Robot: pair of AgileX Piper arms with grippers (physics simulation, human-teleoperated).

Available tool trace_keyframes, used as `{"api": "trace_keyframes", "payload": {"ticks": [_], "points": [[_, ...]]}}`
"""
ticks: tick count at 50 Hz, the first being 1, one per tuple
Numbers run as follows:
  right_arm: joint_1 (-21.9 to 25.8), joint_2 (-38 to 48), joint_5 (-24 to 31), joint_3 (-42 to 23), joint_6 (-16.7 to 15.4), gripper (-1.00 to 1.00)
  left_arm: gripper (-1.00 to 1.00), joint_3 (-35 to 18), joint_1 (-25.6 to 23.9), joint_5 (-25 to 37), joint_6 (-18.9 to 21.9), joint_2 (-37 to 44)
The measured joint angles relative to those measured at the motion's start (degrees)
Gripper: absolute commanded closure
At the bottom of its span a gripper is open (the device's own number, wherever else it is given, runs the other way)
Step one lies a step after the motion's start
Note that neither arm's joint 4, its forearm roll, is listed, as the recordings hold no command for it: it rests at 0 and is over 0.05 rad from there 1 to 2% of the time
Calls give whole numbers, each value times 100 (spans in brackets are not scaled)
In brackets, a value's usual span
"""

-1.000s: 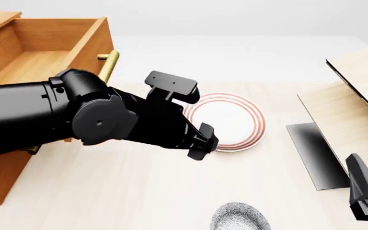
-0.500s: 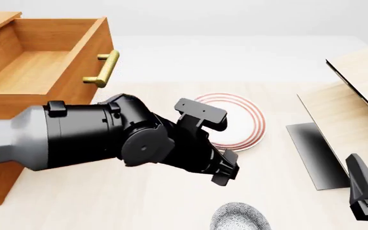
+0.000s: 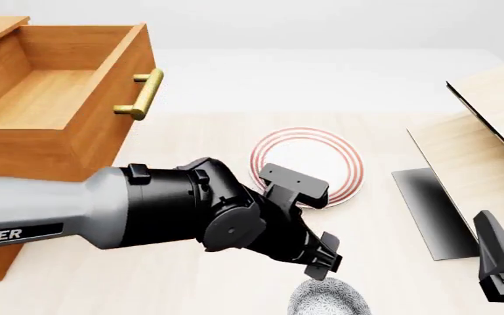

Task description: Open the top drawer of the cabinet and put the bowl in it.

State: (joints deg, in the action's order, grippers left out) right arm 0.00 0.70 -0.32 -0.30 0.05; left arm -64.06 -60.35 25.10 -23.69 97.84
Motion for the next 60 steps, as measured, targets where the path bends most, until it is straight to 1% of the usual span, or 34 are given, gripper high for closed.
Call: {"api": "trace_keyframes", "payload": {"ticks": [31, 60], "points": [[0, 0, 0, 0, 0, -100, -100, 156, -157, -422, -318, 544], [0, 0, 0, 0, 0, -100, -100, 269, -247, -753, -534, 966]]}}
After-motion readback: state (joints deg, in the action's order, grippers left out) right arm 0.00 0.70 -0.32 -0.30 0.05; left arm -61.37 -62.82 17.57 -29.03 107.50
